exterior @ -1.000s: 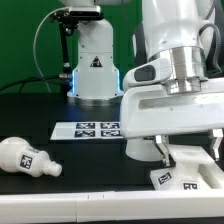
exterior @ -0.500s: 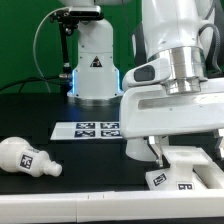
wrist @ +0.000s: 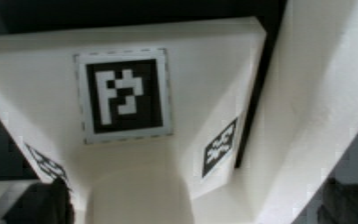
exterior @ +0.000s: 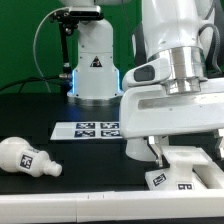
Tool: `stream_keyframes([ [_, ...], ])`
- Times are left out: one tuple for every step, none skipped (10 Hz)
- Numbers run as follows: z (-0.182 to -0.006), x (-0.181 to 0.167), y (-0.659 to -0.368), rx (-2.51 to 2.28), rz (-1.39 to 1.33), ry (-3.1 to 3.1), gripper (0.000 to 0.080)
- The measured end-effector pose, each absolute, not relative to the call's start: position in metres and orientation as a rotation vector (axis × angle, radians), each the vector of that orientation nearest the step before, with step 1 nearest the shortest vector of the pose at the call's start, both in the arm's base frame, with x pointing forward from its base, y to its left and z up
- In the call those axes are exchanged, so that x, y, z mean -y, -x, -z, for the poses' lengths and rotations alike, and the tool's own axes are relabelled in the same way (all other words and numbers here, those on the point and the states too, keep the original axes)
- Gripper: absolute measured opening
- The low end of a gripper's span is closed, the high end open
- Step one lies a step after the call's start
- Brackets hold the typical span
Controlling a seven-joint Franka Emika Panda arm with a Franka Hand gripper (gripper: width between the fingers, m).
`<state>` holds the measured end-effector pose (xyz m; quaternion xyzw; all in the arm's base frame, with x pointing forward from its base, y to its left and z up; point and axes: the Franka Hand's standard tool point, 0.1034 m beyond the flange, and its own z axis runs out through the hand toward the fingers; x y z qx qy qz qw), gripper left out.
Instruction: Assemble lamp
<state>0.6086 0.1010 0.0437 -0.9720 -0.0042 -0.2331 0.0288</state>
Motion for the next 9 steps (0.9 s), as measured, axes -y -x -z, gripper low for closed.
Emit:
stream_keyframes([
  [-0.044, -0.095, -0.609, 0.019, 0.715, 3.008, 0.0698],
  [-0.044, -0.092, -0.609, 0.021, 0.716, 3.013, 0.0698],
  [-0.043, -0.089, -0.609, 0.022, 0.716, 3.017, 0.0698],
  [-0.040, -0.085, -0.607, 0.016, 0.709, 3.021, 0.0698],
  [-0.038, -0.081, -0.606, 0.007, 0.705, 3.024, 0.0698],
  [-0.035, -0.081, -0.604, 0.005, 0.701, 3.026, 0.0698],
  [-0.032, -0.086, -0.603, 0.008, 0.695, 3.023, 0.0698],
  [-0.033, -0.094, -0.605, 0.017, 0.697, 3.018, 0.0699],
  [-0.034, -0.104, -0.607, 0.019, 0.691, 3.010, 0.0699],
])
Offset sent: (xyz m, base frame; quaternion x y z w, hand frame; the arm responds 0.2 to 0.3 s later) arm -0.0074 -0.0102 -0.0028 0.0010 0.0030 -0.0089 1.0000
